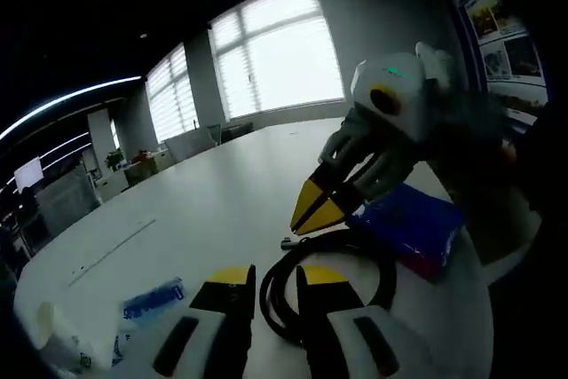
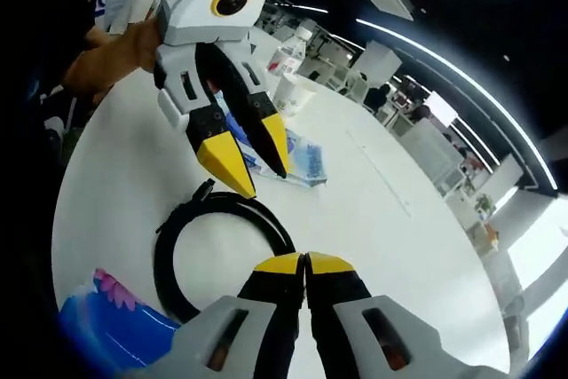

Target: Arrange the tabletop items into an orderly group along one side of the table until the central work area is clear of visible clutter.

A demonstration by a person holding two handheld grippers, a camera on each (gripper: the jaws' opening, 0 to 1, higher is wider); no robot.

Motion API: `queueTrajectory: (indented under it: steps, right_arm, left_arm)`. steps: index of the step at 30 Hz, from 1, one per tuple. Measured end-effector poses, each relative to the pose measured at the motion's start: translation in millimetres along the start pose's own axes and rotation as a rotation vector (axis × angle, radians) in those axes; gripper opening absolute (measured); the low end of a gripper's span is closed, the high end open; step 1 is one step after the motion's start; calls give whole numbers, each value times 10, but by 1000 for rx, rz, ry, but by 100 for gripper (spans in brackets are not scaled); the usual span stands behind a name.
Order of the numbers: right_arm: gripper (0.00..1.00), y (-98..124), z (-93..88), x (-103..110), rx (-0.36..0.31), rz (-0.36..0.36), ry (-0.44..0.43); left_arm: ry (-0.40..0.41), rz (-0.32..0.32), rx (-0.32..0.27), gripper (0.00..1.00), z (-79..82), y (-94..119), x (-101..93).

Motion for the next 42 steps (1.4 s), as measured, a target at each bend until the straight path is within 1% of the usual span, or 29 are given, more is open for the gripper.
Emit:
queueTrajectory:
  steps: [8,13,16,18,21,23,27,30,31,32,33,36,37,42]
  right_arm:
    - [0,5,10,6,0,3,6]
    - [1,7,16,19,7,9,17]
    - [4,14,35,26,6,19,29]
    - [5,19,64,43,-7,48,18]
    - [10,22,84,53,-13,61,19]
    - [14,21,95,72,-17,89,26]
    - [23,18,125,132,-39,167,1]
    - [35,8,134,146,-25,187,-5]
    - [42,-1,138,149,-21,185,-6]
    - [47,-13,139,149,-13,173,-4]
    - [50,-17,141,151,-12,173,-1]
    - [49,-30,152,145,-25,187,-24]
    - [49,-35,157,142,-31,189,-39]
    - [53,-45,163,134,-34,189,-53]
  left_arm:
    - [-1,0,-12,18,0,40,3]
    - [0,6,-18,20,-15,114,-15]
    - [6,11,-25,23,-25,154,-14]
    - [12,19,-34,27,-32,192,-13]
    - [11,27,-33,32,-42,234,-19]
    - [11,37,-37,37,-49,274,-26]
    - [19,47,-46,40,-88,373,-32]
    - [40,58,-51,47,-119,439,-17]
    - [46,65,-50,51,-129,459,-14]
    - [53,85,-50,53,-146,490,-4]
    - [60,96,-48,56,-158,508,-2]
    - [76,111,-31,63,-203,547,-5]
    - [77,115,-31,65,-214,558,-12]
    - [100,127,-29,70,-254,637,-12]
Point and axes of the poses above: the point that each gripper's makers call its tool centre point, and the gripper's own axes: y roughly backward along the fingers, x roughly to its left, z roughly out of its top, the point moved 10 cm from there along y, roughly backward along the fingers, and after that the axes turned 10 degrees about -z, right-handed, at the moved point
